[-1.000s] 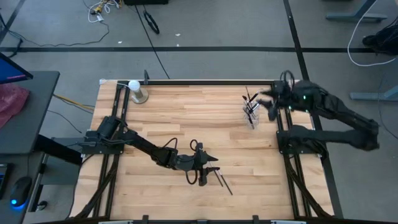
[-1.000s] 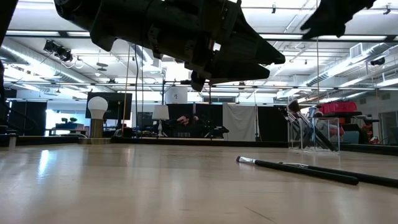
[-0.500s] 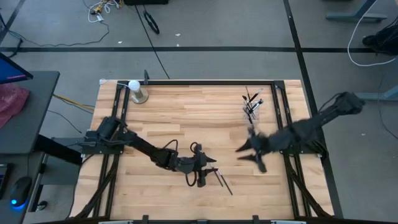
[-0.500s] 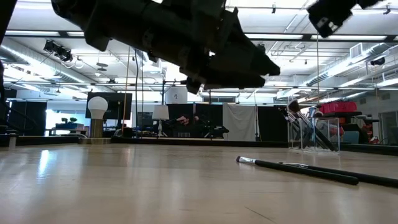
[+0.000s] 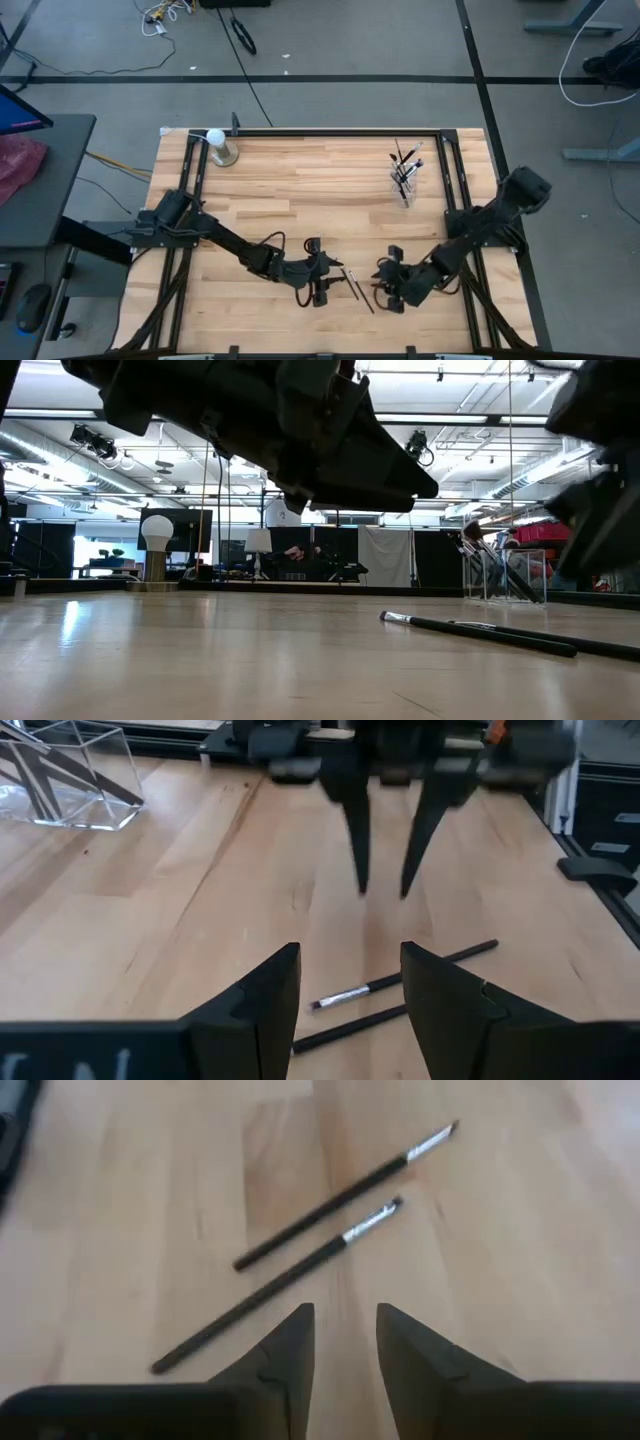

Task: Sort items
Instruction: Put the silver eyeshadow brush into the transparent organizer

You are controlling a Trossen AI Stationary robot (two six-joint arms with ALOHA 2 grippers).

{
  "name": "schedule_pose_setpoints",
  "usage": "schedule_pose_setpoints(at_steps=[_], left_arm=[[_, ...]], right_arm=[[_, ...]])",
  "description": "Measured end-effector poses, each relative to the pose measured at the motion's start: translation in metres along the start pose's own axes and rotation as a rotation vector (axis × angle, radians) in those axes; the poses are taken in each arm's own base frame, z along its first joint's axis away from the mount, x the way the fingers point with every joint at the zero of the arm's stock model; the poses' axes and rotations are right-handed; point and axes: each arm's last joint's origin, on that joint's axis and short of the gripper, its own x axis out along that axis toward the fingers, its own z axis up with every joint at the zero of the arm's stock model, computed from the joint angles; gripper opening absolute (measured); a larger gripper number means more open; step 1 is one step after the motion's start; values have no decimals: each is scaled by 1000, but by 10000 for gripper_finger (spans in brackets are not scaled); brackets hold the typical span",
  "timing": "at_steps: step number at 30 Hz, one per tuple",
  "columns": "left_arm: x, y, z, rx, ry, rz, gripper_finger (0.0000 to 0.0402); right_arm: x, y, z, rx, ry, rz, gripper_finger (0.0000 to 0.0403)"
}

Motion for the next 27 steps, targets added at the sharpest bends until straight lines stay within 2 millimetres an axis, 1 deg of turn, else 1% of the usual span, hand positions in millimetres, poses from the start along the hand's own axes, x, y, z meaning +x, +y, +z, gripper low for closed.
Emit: schedule_pose_setpoints(at_steps=[3, 5, 8, 12, 15, 19, 23, 27], left_arm=[[0, 0, 0, 0, 0, -1, 177], [0, 0, 0, -1, 0, 0, 177], [0, 0, 0, -22, -2, 0, 177], [0, 0, 0, -73, -2, -2, 177], [-2, -3, -1, -106, -2, -10, 177], [-5, -10, -2, -136, -9, -17, 177], [-10, -18, -4, -154, -25, 7, 177], [-15, -25, -6, -170, -40, 26, 177]], right_arm=[[17, 1, -8, 11, 8, -14, 117], [26, 0, -9, 26, -1, -17, 131], [33, 1, -8, 30, -31, -4, 170], [36, 7, -7, 8, -70, 36, 232], [39, 10, -13, -19, -76, 21, 257], [46, 10, -21, -38, -96, -35, 255], [51, 11, -24, -52, -124, -41, 237], [52, 11, -27, -57, -118, -61, 217]])
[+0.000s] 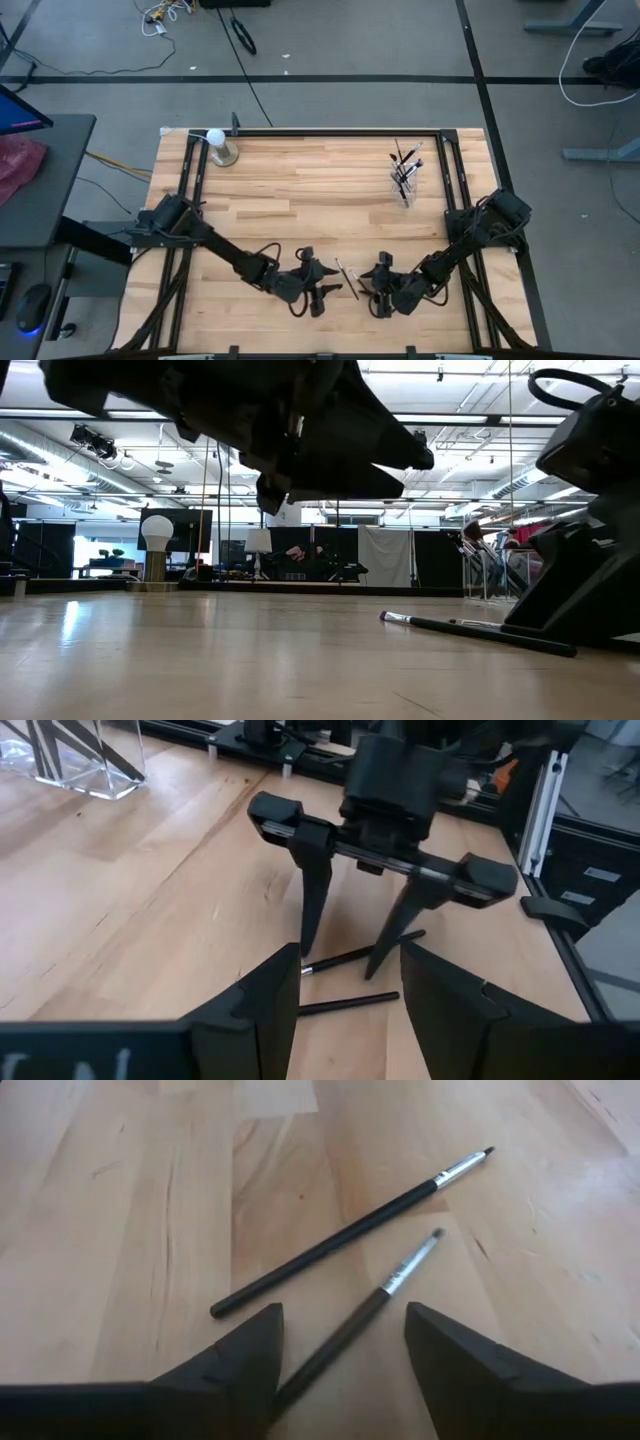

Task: Sort items
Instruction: Put the silver eyeshadow brush into the transparent organizer

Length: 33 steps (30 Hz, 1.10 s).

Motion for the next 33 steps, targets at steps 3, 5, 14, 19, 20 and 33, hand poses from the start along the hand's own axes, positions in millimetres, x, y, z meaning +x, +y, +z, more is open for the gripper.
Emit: schedule_pose_setpoints(at_steps=[3, 5, 14, 19, 20, 33], left_arm=[[-3, -4, -2, 1, -6, 5, 177], [-5, -6, -3, 2, -9, 6, 177], [-6, -7, -2, 1, -22, 4, 177], [-5, -7, -2, 1, -22, 5, 177], [-5, -7, -2, 1, -22, 5, 177], [-6, -9, -3, 7, -20, 0, 177]], right_arm=[[0, -2, -2, 26, 27, -22, 201], [-1, -3, -5, 35, 47, -36, 191], [-6, -9, -18, 49, 64, -52, 122], [-11, -16, -31, 118, 28, -39, 53], [-13, -17, -33, 124, 19, -31, 37], [-20, -16, -35, 73, -40, -21, 6]])
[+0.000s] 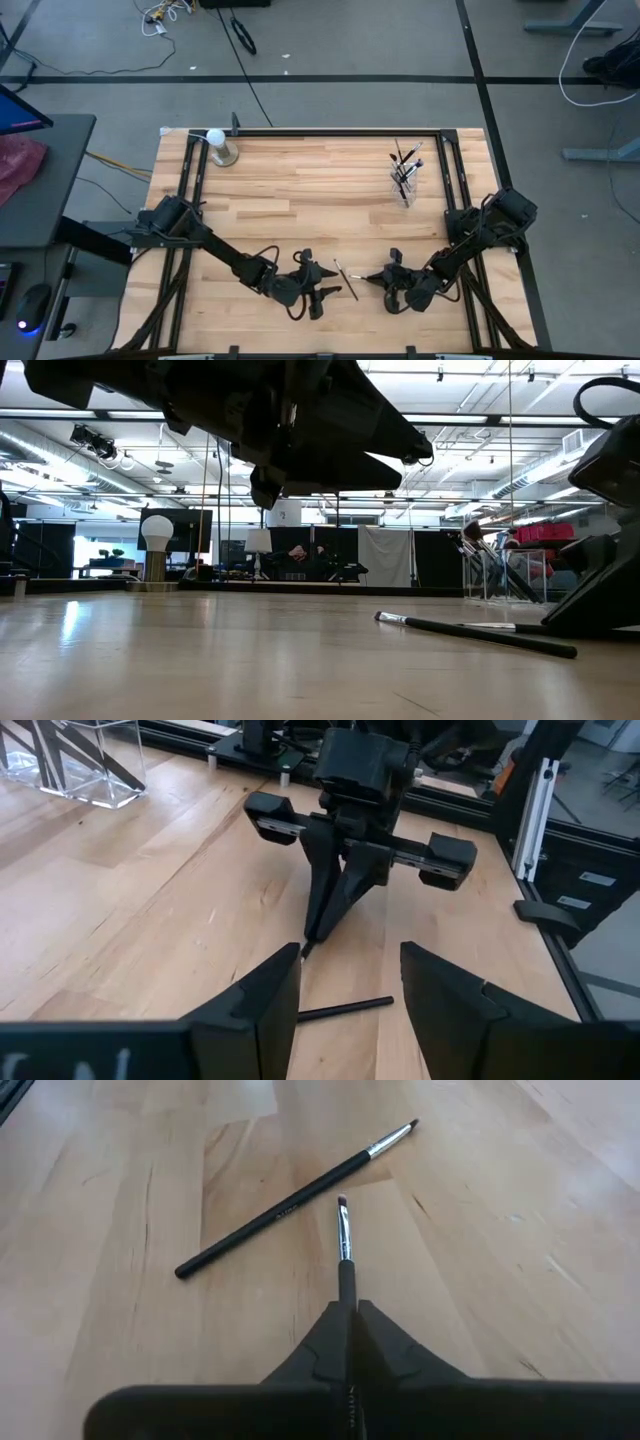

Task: Sort items
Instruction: Put the silver eyeshadow brush into the transparent organizer

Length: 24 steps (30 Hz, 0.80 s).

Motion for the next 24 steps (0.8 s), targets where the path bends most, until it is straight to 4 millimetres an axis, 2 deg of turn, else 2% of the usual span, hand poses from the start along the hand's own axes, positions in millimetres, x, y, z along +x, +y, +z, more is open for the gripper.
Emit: schedule_pose_setpoints(at_steps=[7, 13, 17, 24], left_arm=[[-1, -1, 0, 22, -1, -5, 177], [-2, -3, 0, 39, -6, -11, 177], [-2, -6, 2, 64, -42, -39, 177], [-9, -20, 10, 181, -132, -176, 177]], right_arm=[[-8, 2, 8, -33, -36, 10, 6], [-18, 9, 15, -35, -142, 2, 5], [-27, 24, 26, -47, -272, 85, 5], [-47, 43, 58, -107, -552, 276, 6]])
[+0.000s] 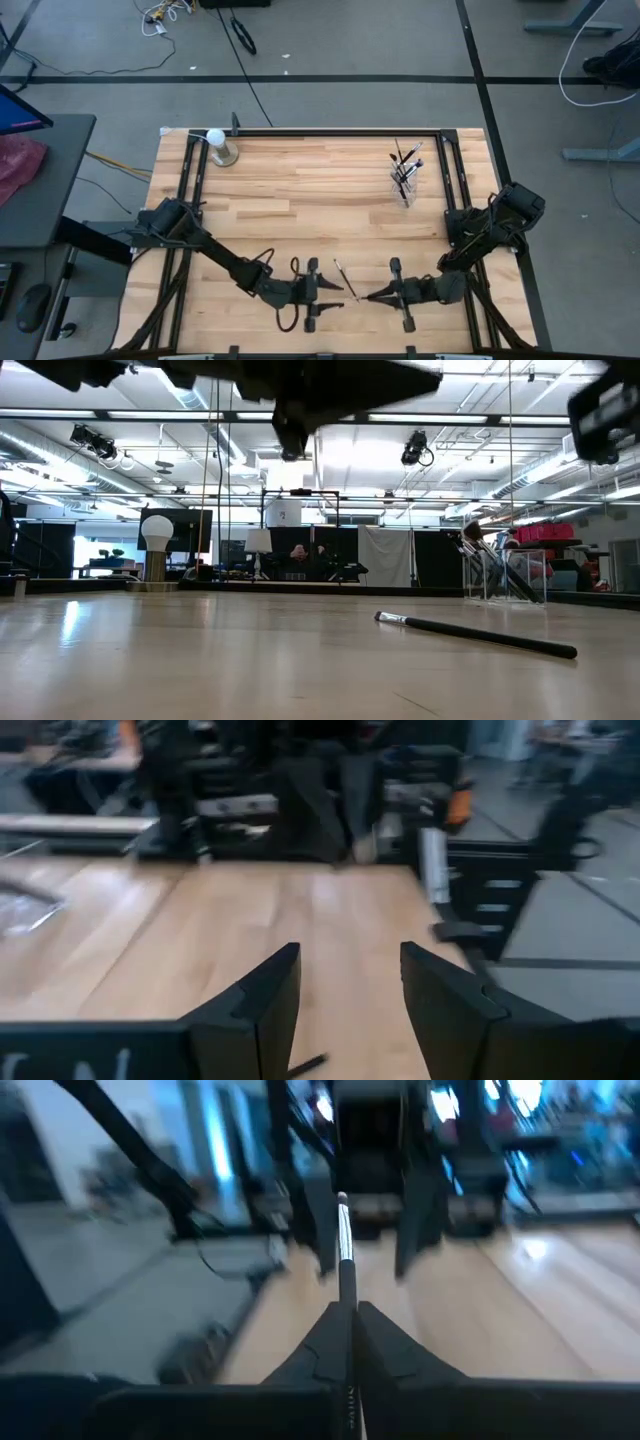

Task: Sort items
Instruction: Put the silver eyeshadow brush into the transparent organizer

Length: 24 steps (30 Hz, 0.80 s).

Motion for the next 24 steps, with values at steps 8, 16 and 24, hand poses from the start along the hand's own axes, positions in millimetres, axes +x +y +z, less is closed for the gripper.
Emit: schedule_pose_setpoints(at_steps=[8, 16, 24], left_arm=[[-3, -6, 13, 62, -127, -44, 177], [-5, -8, 21, 87, -207, -94, 177], [4, -18, 41, 132, -238, -107, 177]], right_arm=[[5, 9, 22, -37, -136, 76, 6], [14, 13, 31, -57, -163, 108, 6], [16, 11, 31, -49, -164, 103, 6]])
